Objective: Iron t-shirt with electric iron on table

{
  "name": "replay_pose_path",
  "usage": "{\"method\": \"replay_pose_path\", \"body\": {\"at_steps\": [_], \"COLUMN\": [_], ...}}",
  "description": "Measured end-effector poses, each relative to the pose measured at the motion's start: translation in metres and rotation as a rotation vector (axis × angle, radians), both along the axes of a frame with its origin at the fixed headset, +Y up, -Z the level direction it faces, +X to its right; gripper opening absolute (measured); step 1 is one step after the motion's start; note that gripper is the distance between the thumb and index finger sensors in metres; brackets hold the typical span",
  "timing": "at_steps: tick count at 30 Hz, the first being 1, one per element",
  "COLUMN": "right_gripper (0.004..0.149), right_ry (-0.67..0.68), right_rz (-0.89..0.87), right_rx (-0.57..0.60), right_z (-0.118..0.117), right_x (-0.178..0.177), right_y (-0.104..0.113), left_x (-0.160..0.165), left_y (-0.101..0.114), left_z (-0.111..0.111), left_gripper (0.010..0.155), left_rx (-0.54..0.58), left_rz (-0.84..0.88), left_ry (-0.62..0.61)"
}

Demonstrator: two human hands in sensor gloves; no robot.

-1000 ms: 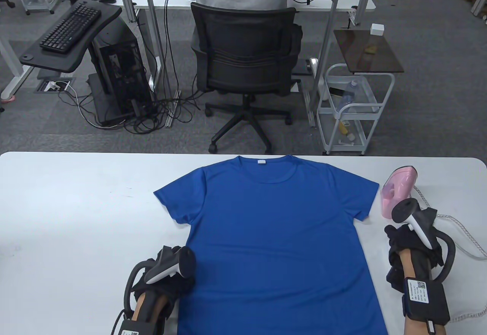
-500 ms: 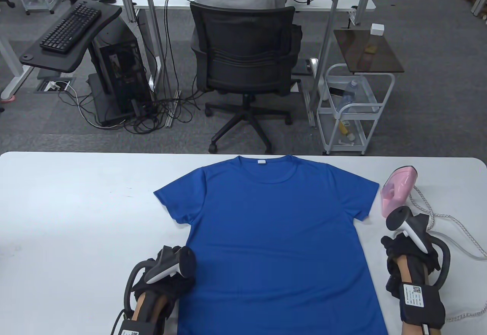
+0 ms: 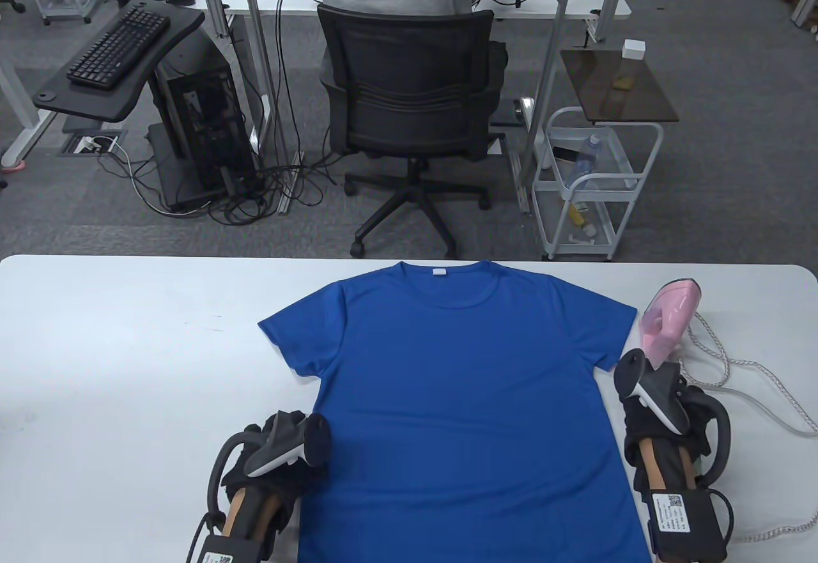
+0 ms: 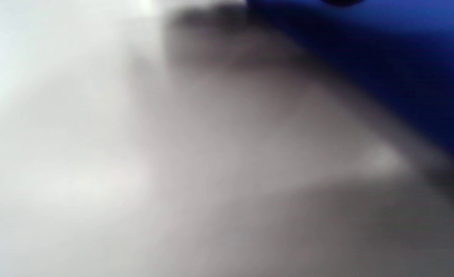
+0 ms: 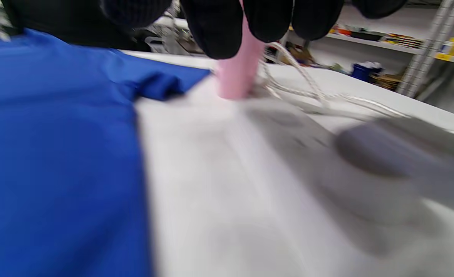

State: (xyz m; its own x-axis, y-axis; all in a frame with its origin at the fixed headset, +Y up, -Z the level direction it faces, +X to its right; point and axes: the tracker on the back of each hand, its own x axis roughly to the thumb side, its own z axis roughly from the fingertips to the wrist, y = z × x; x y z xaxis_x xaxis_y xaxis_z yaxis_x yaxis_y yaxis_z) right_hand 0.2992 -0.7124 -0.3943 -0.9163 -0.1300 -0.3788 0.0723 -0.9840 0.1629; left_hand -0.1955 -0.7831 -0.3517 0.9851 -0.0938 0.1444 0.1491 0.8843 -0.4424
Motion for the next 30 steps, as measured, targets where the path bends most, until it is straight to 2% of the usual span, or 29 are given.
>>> {"method": "replay_pose_path", "body": {"at_steps": [3,5,9,12,16,18,21,30], "right_gripper": [0.058,0.060,0.064,0.068,0.070,0.071,0.075,0.074], "right_ry": [0.089,0.153,0.250,0.344,0.420,0.423,0.407,0.408], "right_rz": [-0.041,-0.072,-0.180,-0.220,-0.256,-0.190,-0.026,-0.092], "right_rx": [0.102,0.123,0.227,0.218,0.236,0.290,0.269,0.278], "right_z": [0.005,0.012,0.034,0.048,0.060,0.062,0.069,0.073], "right_x": [-0.037,-0.057,-0.093,-0.113,-0.128,-0.132,-0.133,-0.126], "right_y": [0.021,0.033,0.045,0.041,0.028,0.018,0.007,-0.001], "left_x": [0.006,0.010,0.020,0.025,0.027,0.024,0.022,0.026], "left_y": [0.018,0.031,0.055,0.064,0.065,0.062,0.057,0.048], "left_z": [0.006,0.010,0.020,0.029,0.036,0.038,0.041,0.040], "left_gripper": [0.077,0.079,0.080,0.081,0.083,0.083,0.085,0.085], "left_rx": [0.079,0.127,0.237,0.328,0.379,0.413,0.440,0.444], "left_rz": [0.039,0.038,0.073,0.128,0.130,0.112,0.090,0.076], "left_ry": [0.000,0.000,0.022,0.022,0.008,0.007,0.010,0.000]}}
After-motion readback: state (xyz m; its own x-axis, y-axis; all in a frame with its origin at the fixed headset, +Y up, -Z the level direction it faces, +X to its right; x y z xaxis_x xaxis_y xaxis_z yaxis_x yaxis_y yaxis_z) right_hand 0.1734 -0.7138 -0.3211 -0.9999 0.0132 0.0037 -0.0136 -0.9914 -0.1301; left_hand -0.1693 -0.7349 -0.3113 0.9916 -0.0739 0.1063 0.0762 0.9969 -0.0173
